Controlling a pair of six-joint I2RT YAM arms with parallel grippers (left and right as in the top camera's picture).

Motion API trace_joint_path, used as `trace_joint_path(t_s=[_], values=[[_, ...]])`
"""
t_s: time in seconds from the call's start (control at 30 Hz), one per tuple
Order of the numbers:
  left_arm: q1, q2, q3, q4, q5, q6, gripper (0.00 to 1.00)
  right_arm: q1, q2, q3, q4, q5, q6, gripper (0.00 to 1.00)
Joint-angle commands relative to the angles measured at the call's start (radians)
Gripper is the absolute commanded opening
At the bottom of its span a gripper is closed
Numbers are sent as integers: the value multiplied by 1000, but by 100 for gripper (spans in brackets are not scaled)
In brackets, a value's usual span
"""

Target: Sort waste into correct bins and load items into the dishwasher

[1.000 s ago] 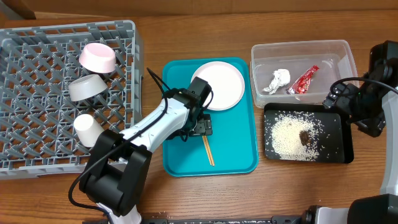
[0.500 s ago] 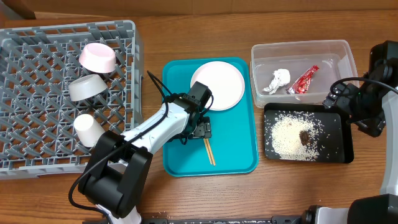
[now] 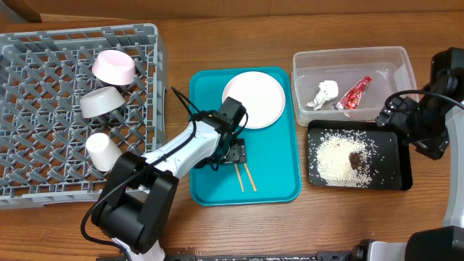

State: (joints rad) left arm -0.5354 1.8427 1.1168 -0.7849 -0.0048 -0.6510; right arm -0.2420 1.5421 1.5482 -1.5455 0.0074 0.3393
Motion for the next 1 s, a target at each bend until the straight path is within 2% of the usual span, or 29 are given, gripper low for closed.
trace_joint_path(t_s=[0.0, 0.07, 0.13, 0.27, 0.33, 0.5, 0.63, 0.83, 0.97], values=[[-2, 1, -11, -44, -51, -11, 84, -2, -15, 9, 1, -2, -6, 100], [4, 1, -11, -64, -67, -11, 70, -2, -15, 9, 2, -2, -6, 100], [14, 1, -11, -68, -66, -11, 44, -2, -15, 9, 2, -2, -6, 100], [42, 1, -10, -68, -65, -11, 15, -2, -15, 9, -2, -2, -6, 100], [55, 1, -6, -67, -54, -5, 4, -2, -15, 9, -2, -2, -6, 100], [91, -12, 41, -99, -52, 12, 4, -2, -15, 9, -2, -2, -6, 100], [113, -67, 144, -159, -67, 90, 4, -2, -15, 9, -2, -2, -6, 100], [161, -188, 345, -301, -182, 203, 4, -2, -15, 9, -1, -2, -6, 100], [240, -246, 385, -341, -279, 264, 4, -2, -15, 9, 2, -2, -6, 100]])
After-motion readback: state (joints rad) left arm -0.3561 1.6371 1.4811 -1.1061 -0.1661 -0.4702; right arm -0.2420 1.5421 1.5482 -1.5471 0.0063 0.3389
